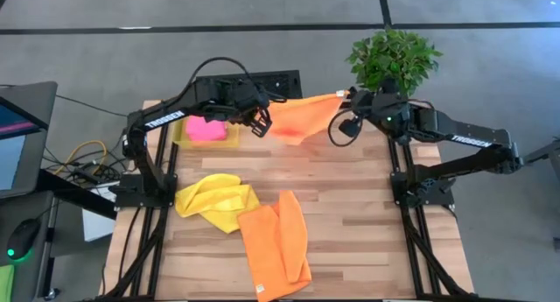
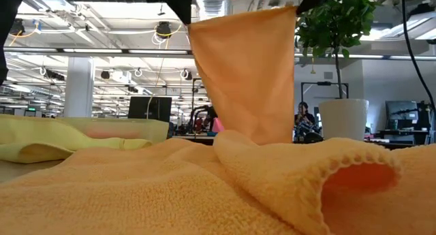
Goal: Fold microfiber towels
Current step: Fold the right orange microfiber cloth
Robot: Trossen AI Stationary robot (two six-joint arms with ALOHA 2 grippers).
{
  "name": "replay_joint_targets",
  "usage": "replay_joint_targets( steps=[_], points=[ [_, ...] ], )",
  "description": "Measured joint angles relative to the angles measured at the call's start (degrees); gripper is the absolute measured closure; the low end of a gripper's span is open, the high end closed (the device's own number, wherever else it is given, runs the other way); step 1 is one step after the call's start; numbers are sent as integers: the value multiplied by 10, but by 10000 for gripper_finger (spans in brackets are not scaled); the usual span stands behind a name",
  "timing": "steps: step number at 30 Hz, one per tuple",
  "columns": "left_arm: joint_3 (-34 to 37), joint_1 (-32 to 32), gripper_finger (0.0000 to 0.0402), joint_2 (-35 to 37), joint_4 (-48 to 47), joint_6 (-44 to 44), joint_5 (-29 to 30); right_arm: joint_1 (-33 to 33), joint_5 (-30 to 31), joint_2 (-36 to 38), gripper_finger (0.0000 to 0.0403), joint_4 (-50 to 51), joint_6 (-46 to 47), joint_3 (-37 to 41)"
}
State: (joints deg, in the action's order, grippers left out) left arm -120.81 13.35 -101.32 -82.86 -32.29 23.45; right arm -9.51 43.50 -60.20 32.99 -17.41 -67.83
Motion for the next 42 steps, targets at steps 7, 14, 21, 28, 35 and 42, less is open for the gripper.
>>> replay_joint_targets(
  steps=[7,14,21,28,35,42],
  points=[
    [10,7,401,1,83,45,-16,5,1,0,399,0,-11,-11],
    [11,26,401,0,94,47,5,4,1,0,399,0,-11,-11],
    [11,65,401,0,157,85,43,-18,1,0,399,0,-26,-11],
    [11,75,401,0,222,125,9,-23,1,1,399,5,-27,-11],
    [11,16,401,0,125,105,-24,57,-13,10,398,146,70,-12],
    [11,-70,401,0,16,2,-41,130,-137,-8,398,314,270,-11]
  ],
)
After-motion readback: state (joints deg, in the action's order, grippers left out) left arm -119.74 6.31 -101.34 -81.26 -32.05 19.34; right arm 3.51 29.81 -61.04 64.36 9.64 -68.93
